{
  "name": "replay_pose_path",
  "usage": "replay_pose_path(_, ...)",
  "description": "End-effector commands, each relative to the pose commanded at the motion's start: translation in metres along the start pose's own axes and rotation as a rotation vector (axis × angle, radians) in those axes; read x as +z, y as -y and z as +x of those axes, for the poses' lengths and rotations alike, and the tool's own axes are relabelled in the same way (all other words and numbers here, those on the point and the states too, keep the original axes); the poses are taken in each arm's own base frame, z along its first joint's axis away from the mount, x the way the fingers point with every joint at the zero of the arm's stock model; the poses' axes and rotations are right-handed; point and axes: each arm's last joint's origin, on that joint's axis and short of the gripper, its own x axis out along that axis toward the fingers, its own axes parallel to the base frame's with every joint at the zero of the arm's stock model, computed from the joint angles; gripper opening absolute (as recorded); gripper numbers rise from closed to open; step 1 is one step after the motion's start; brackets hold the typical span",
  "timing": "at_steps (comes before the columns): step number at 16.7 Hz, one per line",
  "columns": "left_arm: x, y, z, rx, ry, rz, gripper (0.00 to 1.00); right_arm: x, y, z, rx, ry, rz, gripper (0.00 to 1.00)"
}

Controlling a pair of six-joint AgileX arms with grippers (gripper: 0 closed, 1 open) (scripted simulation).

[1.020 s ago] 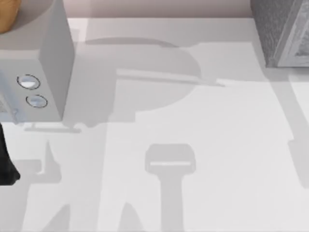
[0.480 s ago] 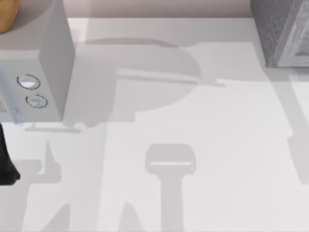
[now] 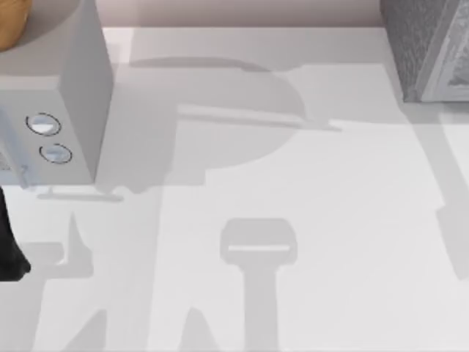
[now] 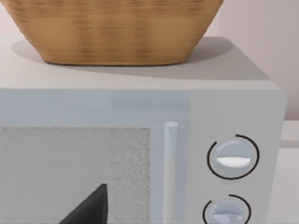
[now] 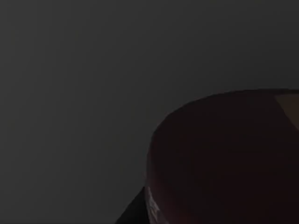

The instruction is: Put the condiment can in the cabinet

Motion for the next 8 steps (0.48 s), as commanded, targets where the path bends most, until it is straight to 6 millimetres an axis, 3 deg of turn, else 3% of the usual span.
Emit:
replay_pose_path(2, 0.0000, 0.0000, 0.0000, 0.000, 0.000, 0.000, 1.00, 0.0000, 0.0000, 0.0000, 0.000, 0.000, 0.000, 0.98)
replay_pose_path(8, 0.0000, 0.0000, 0.0000, 0.000, 0.000, 0.000, 1.00, 0.0000, 0.0000, 0.0000, 0.000, 0.000, 0.000, 1.00)
